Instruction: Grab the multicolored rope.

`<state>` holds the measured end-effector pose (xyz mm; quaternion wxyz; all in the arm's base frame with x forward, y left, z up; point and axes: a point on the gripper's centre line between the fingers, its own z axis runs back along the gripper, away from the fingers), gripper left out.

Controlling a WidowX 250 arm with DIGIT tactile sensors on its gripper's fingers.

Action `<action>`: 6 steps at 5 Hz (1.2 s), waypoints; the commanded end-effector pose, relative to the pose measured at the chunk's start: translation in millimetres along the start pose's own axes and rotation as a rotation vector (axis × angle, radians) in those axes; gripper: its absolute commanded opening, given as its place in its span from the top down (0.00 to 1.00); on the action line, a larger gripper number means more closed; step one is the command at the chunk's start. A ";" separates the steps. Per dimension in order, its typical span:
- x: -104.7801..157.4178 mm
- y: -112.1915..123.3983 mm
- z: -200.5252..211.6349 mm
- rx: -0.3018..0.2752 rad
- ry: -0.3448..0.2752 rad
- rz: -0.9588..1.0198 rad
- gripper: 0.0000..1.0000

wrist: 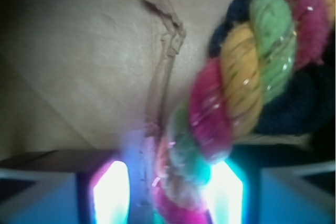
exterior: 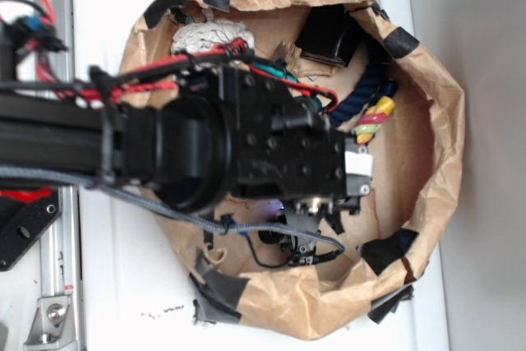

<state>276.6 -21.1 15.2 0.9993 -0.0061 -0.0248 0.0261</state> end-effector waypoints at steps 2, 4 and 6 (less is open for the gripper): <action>48.6 40.3 68.3 0.015 -0.203 0.044 1.00; 44.9 51.4 168.3 -0.093 -0.243 -0.014 1.00; 15.1 32.7 168.3 -0.026 -0.171 -0.089 1.00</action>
